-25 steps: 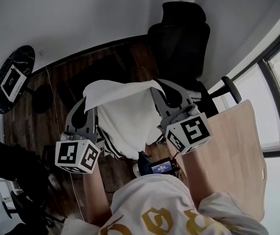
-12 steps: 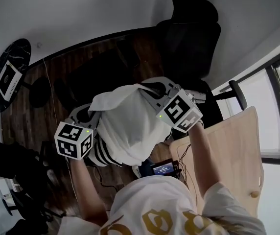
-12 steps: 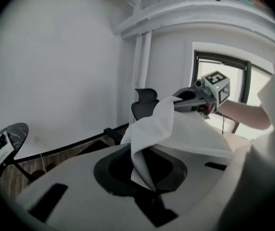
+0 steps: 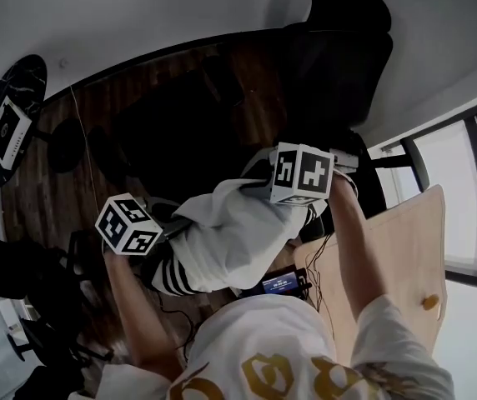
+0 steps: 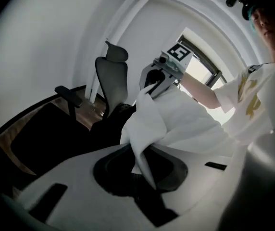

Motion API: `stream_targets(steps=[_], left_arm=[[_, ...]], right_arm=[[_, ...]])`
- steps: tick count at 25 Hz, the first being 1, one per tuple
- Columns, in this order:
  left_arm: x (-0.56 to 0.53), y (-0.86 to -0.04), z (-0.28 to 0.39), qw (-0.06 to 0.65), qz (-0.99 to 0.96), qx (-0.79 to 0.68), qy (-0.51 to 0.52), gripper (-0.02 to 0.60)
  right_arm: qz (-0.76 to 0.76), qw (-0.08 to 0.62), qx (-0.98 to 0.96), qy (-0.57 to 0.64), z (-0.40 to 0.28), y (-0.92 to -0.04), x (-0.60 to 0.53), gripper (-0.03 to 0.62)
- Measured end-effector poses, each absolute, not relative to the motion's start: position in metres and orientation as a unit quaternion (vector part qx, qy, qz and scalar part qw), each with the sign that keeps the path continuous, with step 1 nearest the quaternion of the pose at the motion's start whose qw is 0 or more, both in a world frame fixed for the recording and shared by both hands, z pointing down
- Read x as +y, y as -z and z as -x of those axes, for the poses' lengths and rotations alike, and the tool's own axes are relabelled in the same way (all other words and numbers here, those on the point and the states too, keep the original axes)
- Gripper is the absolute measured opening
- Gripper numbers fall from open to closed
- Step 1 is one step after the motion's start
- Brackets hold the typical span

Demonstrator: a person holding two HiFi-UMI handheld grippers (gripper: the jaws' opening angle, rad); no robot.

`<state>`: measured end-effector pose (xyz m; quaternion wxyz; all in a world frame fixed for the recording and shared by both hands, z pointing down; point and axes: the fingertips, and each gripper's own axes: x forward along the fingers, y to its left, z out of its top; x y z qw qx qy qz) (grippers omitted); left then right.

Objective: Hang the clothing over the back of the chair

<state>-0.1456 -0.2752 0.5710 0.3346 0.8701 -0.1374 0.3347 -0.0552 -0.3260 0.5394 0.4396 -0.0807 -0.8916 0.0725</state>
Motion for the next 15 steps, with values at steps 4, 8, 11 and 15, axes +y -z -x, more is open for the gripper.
stream_targets(steps=[4,8,11,15], left_arm=[[-0.264,-0.584,0.140,0.352,-0.850,-0.098,-0.379,0.112],[-0.267,-0.588,0.143,0.354,-0.840,-0.107,-0.397,0.209],[-0.269,-0.583,0.146,0.356,-0.843,-0.117,-0.385,0.249],[-0.268,-0.579,0.149,0.351,-0.850,-0.125,-0.372,0.261]], right_arm=[[0.087,0.460,-0.878,-0.102,0.055,-0.545,-0.328,0.114],[0.069,0.425,-0.895,-0.112,0.051,-0.533,-0.333,0.151],[0.073,0.326,-0.932,-0.143,0.051,-0.496,-0.332,0.194],[0.064,0.246,-0.952,-0.170,0.043,-0.460,-0.338,0.243]])
